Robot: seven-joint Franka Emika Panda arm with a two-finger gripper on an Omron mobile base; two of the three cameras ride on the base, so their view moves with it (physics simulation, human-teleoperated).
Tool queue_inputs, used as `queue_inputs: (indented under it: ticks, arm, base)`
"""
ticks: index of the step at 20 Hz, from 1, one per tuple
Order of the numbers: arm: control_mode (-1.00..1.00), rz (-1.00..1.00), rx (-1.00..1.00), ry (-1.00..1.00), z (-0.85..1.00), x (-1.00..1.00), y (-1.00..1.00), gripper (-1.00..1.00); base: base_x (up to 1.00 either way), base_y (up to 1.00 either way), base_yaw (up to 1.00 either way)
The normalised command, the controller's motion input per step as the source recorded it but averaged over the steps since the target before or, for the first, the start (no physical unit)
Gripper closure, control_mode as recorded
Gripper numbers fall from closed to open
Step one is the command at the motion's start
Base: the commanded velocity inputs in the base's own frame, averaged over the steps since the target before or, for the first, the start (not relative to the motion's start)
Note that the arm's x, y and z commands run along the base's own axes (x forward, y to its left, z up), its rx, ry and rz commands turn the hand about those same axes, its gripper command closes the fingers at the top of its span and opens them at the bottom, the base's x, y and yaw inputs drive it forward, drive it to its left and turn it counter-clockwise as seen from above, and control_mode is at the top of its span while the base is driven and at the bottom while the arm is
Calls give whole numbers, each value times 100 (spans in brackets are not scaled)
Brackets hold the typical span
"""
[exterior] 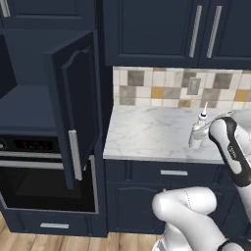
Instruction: Move the cutting board and knife to the sink. Then move spray from the cabinet to the counter.
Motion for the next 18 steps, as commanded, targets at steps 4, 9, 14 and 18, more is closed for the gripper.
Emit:
queue_inputs:
  ticks: [4, 9, 14, 18]
  arm:
    - [-100, 7, 0, 0, -45, 79, -15, 100]
    - [-100, 9, 2, 4, -30, 61, -1, 100]
    - [-100, 11, 2, 4, -11, 45, 0, 100]
    - [-100, 7, 5, 0, -18, 54, -5, 100]
  base:
    - [0, 0, 0]
    - [0, 0, 0]
    - [0, 0, 0]
    - [0, 0, 0]
